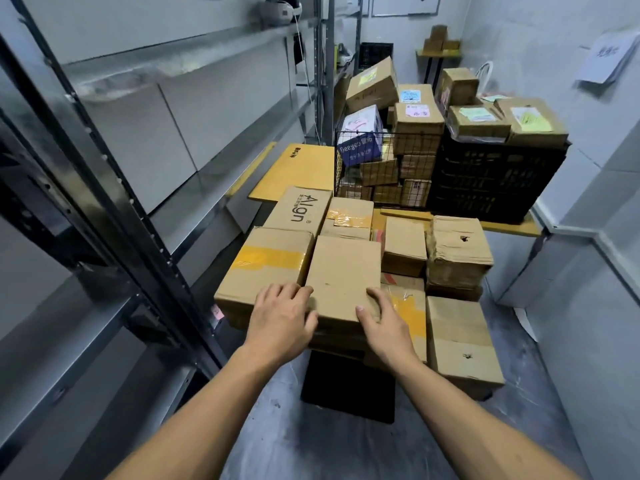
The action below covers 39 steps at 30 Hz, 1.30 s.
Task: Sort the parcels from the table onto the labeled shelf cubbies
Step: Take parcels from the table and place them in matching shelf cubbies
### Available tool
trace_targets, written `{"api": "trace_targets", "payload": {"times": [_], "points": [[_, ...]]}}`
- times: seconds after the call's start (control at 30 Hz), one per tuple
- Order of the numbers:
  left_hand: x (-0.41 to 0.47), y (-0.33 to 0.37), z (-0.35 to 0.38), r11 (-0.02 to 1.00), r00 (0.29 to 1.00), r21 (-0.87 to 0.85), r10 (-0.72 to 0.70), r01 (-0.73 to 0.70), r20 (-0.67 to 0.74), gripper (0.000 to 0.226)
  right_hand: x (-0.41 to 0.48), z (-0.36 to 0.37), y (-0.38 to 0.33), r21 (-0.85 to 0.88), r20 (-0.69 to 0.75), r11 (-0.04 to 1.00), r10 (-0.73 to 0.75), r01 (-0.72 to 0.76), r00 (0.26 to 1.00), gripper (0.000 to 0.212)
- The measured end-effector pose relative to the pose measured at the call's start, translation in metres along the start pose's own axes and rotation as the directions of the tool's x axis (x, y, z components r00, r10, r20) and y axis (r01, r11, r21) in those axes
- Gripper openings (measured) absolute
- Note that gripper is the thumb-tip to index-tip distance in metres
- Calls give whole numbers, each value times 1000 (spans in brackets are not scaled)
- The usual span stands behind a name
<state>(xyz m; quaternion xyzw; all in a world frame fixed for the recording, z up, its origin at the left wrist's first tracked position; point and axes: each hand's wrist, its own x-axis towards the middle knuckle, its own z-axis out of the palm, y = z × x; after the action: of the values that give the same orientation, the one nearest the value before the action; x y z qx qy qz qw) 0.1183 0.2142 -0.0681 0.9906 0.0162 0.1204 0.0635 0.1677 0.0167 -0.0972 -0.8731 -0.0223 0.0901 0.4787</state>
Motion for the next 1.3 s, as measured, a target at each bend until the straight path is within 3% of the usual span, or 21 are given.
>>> {"api": "trace_targets", "payload": {"times": [0.3,0.4,0.5,0.6,0.7,0.83,0.93,1.0,1.07,1.2,1.3], "points": [[1,7,5,1000,1000,22,9,-8,-22,46,-2,-11,12,259,-24,965,37,-30,999,41],[5,12,3,996,999,-90,24,-28,-43,50,-4,-20,14,301,-44,954,7,7,999,40],[7,21,-1,950,996,-306,48,-69,-76,49,-5,-32,15,308,-96,950,-33,61,995,40],[5,29,-2,804,987,-594,-66,-33,-144,41,-8,-44,18,356,-104,930,-54,88,993,38],[3,33,1,584,964,-807,-253,86,-80,38,-11,-56,20,428,-94,896,-85,118,992,35],[9,38,9,475,955,-854,-284,214,81,55,-10,-67,20,527,-85,839,-108,137,990,36],[12,41,12,313,961,-921,-219,234,170,65,-7,-71,20,600,-57,791,-109,121,992,39],[12,43,12,222,963,-950,-202,221,177,66,-7,-73,19,572,-45,808,-141,141,989,40],[13,44,11,171,966,-968,-216,184,145,62,-8,-75,16,437,-36,881,-184,182,982,41],[10,42,9,255,969,-962,-246,101,37,58,-7,-79,7,72,-17,965,-251,252,968,44],[8,43,8,406,969,-912,-242,62,-42,56,-11,-82,-9,71,-6,958,-278,278,960,52]]}}
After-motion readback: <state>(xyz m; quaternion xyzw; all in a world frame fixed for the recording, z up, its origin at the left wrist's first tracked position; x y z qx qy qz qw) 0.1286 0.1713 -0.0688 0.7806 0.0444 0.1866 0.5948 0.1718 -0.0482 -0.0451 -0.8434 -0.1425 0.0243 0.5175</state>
